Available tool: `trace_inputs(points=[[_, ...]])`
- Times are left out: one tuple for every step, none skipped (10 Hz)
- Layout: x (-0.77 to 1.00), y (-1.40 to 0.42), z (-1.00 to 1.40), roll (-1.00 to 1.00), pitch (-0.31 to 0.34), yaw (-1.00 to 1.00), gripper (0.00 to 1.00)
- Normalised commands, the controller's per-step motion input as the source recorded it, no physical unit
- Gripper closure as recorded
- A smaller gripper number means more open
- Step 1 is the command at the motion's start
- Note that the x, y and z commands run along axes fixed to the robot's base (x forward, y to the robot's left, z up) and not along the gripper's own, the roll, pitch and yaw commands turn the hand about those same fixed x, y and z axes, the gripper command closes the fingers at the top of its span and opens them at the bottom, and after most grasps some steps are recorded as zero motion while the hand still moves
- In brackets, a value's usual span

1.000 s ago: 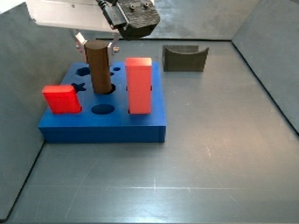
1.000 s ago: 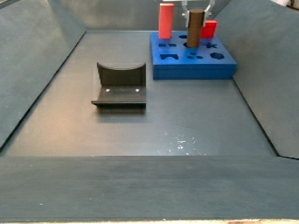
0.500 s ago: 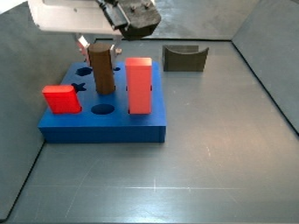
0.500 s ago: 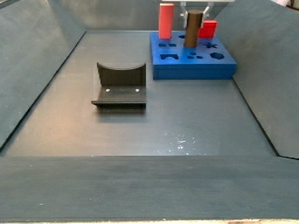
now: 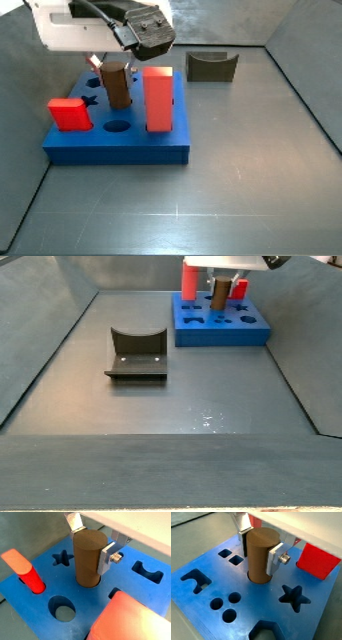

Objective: Pick up the round object. Move up. Move to above the board. Insert the round object.
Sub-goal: Insert the round object.

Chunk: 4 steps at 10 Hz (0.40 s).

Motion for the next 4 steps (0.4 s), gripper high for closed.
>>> trace_inputs(points=[[0.0, -0.27, -0.75, 0.23, -0.486, 0.01, 1.0], [0.0, -0.19, -0.57, 0.17, -0.36, 0.01, 1.0], [0.05, -0.27, -0.7, 0.2, -0.234, 0.0, 1.0], [0.02, -0.25, -0.27, 0.24, -0.089, 0.05, 1.0]])
